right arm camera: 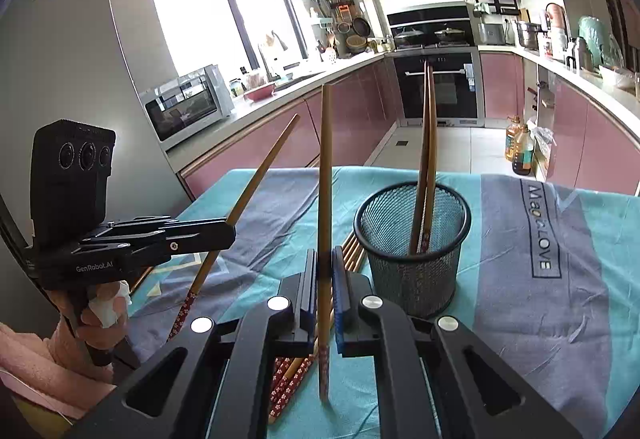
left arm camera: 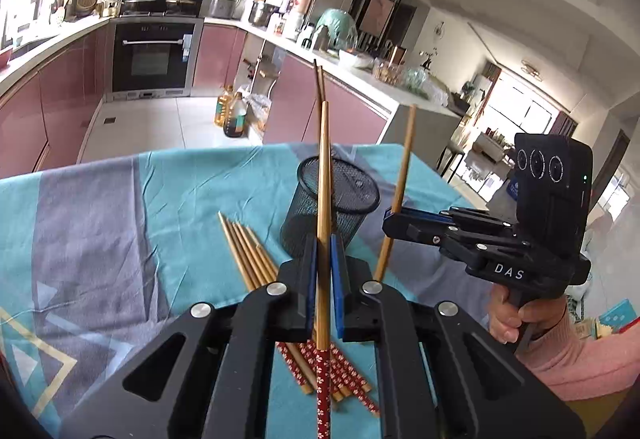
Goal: Organize utensils
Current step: 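Lift the chopstick upright over the mesh cup with the right tool while the left tool does likewise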
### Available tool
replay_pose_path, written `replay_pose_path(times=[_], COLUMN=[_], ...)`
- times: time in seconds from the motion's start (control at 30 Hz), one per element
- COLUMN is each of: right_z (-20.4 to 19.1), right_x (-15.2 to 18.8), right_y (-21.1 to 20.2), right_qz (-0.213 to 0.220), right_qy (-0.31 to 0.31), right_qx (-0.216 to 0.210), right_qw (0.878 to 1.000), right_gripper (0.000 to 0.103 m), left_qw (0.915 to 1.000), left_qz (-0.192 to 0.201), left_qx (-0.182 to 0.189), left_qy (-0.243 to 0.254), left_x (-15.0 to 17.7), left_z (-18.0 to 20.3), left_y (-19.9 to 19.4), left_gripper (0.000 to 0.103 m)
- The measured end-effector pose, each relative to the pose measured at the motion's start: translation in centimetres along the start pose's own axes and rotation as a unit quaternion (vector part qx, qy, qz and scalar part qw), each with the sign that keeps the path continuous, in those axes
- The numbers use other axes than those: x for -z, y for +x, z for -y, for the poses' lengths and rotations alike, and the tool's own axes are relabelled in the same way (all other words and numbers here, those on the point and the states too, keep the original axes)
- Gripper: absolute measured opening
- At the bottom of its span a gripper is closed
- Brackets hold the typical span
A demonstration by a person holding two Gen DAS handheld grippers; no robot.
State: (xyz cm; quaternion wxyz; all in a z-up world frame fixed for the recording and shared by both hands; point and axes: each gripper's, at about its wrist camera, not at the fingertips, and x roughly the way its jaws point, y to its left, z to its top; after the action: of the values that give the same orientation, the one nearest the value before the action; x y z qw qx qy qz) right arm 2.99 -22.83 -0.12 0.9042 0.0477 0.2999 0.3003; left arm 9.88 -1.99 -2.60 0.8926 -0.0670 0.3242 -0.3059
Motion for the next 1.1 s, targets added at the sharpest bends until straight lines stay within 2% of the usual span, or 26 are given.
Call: replay_pose_path(times=[0.3, 0.63, 0.77, 1.1], right_z=[0.7, 0.9, 1.4, 3.2], right_x=[-2.2, -5.7, -6.8, -8.2], right_y=[-1.9, -4.2, -4.6, -3.8], right_qz=[0.038, 0.087, 0.105, 0.123], right_qy=[-0.008, -0.036, -0.041, -0.035], right_qx=[0.009, 0.031, 0.038, 0.044], right_qw=[0.999, 0.995, 0.993, 0.991], right_gripper=[0.006, 0.006, 0.006, 0.006], left_qw=[0.9994, 0.9946, 0.9911, 0.9865], left_qz=[0.034, 0.103, 0.133, 0.157], left_qx=[0.003, 0.003, -0.007, -0.039], left_qy=[-0.008, -0.010, -0.009, -0.021], left_x=[-2.0, -7.3, -9.1, -11.8], left_z=[0.5, 2.1, 2.9, 3.2], left_y=[1.0, 2.2, 2.8, 6.5], left_gripper=[0.007, 0.007, 0.007, 0.007])
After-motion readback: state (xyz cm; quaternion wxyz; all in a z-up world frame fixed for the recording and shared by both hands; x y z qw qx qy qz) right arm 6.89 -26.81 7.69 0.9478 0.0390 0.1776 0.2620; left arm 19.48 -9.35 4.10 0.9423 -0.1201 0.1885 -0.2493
